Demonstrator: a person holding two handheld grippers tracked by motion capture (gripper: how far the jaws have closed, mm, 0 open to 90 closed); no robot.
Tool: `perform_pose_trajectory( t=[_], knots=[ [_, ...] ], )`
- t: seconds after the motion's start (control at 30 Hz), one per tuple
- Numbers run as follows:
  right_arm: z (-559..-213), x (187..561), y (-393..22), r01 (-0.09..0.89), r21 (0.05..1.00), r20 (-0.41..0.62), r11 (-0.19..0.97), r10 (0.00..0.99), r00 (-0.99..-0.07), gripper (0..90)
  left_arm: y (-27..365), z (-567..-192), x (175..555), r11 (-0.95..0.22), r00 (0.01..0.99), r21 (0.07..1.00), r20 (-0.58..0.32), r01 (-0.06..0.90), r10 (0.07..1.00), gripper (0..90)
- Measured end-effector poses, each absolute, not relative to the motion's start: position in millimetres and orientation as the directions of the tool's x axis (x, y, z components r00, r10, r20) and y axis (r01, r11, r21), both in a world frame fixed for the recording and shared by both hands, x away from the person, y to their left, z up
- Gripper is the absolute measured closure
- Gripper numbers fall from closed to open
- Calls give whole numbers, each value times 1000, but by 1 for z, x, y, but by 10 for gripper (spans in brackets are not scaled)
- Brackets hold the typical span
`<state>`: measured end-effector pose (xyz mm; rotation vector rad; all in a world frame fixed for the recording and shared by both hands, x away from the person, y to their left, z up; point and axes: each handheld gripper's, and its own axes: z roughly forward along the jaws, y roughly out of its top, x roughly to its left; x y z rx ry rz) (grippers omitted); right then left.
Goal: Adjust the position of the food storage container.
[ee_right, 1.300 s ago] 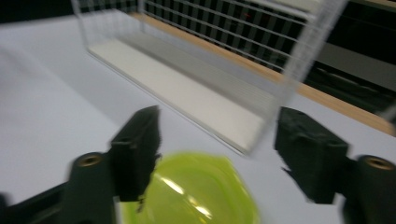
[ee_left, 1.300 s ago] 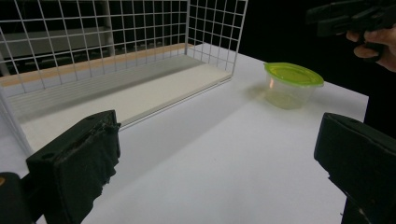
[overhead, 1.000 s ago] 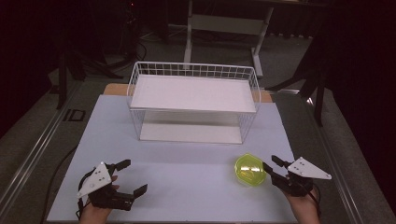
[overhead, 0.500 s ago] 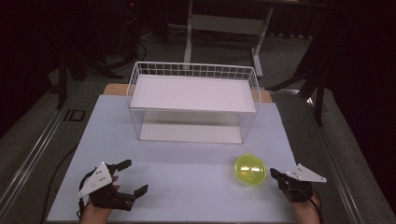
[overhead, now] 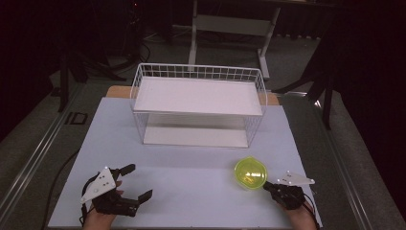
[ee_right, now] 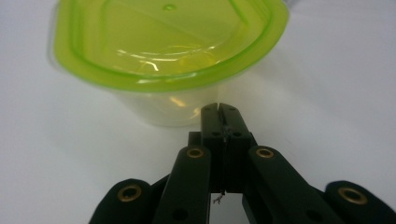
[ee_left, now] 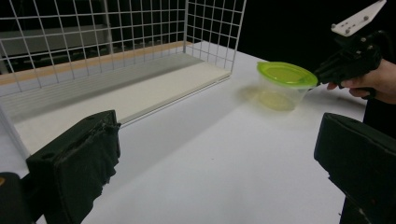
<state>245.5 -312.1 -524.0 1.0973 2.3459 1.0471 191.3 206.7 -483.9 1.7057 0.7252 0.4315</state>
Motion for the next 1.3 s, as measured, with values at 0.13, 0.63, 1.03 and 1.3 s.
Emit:
perform_pose_trajectory(
  t=[0.13, 0.63, 1.03, 1.3],
  knots=[
    [-525, 250, -294, 496, 727, -16, 475, 733, -680, 900, 206, -484, 191, -138, 743, 962, -88, 237, 664, 13],
    [-522, 278, -269, 483, 719, -25, 499, 713, -700, 900, 206, -483, 190, -136, 750, 963, -89, 234, 656, 12],
    [-526, 285, -240, 497, 709, 35, 501, 678, -734, 900, 205, -482, 189, -146, 753, 963, -78, 226, 654, 12],
    [-527, 284, -209, 459, 717, 52, 526, 615, -787, 900, 204, -483, 189, -153, 758, 961, -77, 228, 648, 12]
  ],
)
